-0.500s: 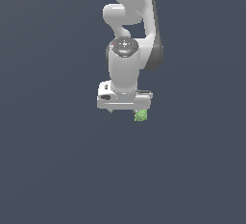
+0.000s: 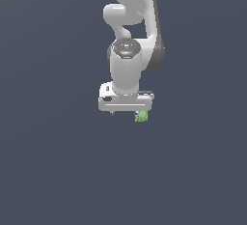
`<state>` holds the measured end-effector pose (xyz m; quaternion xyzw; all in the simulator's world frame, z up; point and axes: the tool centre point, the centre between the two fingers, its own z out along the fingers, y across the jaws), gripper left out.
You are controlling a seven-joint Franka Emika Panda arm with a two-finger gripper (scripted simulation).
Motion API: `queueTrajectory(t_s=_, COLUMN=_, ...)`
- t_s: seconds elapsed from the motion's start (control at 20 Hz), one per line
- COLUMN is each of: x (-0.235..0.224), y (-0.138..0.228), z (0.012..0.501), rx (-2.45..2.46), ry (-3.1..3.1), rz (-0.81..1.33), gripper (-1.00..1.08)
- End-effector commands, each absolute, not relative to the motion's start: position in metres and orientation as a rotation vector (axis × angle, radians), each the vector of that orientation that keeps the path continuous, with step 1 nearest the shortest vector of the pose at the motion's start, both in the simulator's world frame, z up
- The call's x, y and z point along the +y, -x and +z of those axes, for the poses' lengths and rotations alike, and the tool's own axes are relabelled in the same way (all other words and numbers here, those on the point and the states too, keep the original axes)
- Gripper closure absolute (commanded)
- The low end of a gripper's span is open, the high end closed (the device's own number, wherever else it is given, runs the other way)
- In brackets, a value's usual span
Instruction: Pick up the object and move it to a goal position.
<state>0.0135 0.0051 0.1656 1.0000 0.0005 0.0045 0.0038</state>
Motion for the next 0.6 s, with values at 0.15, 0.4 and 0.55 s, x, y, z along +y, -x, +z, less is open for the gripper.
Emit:
queueTrajectory(t_s=0.15, x=0.005, y=-0.014, z=0.166, rx=0.008, ry=-3.134, rz=0.014, gripper=-0.92)
queueTrajectory(t_s=0.4, x=0.017, y=-0.008, z=0.156, rx=-0.002, ry=-3.135, rz=0.013, gripper=-0.92)
queueTrajectory(t_s=0.55, x=0.03, y=0.001, z=0.146, rx=-0.013, ry=-3.136, rz=0.011, gripper=-0.92)
